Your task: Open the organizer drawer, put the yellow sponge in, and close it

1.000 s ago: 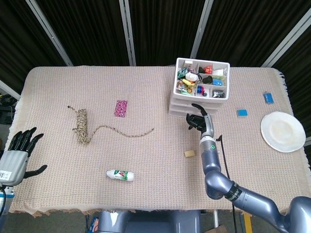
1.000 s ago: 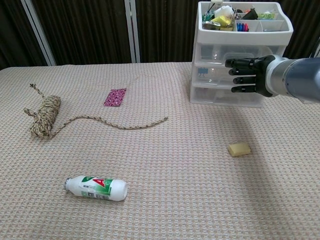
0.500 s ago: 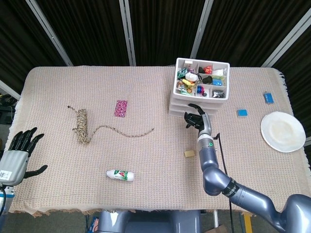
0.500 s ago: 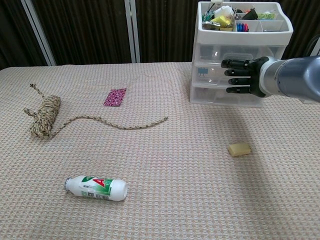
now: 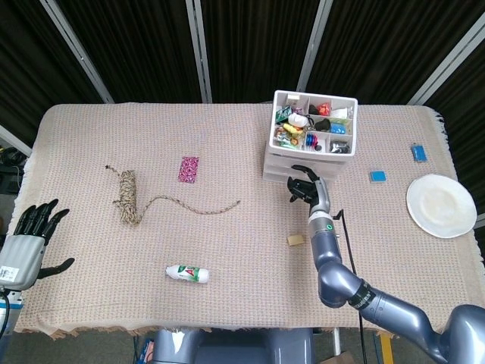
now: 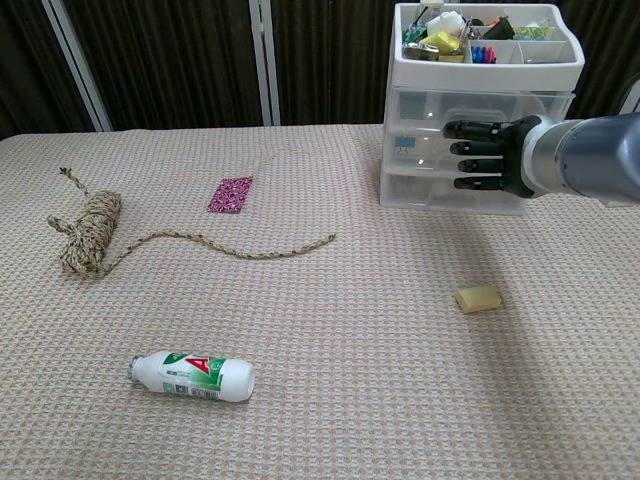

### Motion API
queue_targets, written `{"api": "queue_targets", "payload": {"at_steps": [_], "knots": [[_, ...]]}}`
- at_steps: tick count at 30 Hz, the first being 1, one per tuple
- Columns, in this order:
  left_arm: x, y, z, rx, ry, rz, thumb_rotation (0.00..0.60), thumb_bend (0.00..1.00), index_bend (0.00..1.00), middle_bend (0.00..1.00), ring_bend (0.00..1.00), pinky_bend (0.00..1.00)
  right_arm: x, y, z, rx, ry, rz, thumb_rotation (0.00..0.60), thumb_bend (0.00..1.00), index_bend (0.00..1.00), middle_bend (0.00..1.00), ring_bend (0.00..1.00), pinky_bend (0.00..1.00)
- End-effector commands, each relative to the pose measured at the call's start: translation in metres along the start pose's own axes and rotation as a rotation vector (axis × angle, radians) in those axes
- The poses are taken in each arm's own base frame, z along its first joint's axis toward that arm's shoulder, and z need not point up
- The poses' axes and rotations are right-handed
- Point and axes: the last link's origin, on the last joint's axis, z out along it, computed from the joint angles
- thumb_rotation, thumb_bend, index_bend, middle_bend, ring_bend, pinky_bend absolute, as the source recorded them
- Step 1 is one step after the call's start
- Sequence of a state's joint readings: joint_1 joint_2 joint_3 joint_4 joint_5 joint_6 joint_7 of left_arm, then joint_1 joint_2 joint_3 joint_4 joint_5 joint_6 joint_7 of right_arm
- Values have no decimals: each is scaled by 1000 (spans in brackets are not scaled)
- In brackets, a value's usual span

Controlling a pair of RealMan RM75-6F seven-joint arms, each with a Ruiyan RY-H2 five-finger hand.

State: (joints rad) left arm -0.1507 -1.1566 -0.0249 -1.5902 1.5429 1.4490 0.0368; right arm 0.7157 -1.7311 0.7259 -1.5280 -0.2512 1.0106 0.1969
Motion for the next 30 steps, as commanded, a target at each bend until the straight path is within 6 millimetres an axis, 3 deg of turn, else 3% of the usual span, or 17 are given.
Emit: {"api": "queue_targets", "payload": {"at_steps": [1,17,22,30], "knots": [[0,0,0,0,0,0,600,173,116,0,0,0,2,3,-3,-2,-1,-2,600,408,332,782,779,668],[-1,1,0,-6,0,3,600,171,117,0,0,0,16,22,-28,2,-38,-25,600,408,308,766,759,668],[-1,1,0,-4,0,2,600,172,117,0,0,0,17,24,-42,101,-45,-169,600,408,272,750,748,668],[0,1,0,1,-4,-5,600,174,117,0,0,0,27,14,-54,396,83,-558,600,396,263,747,747,668]]}}
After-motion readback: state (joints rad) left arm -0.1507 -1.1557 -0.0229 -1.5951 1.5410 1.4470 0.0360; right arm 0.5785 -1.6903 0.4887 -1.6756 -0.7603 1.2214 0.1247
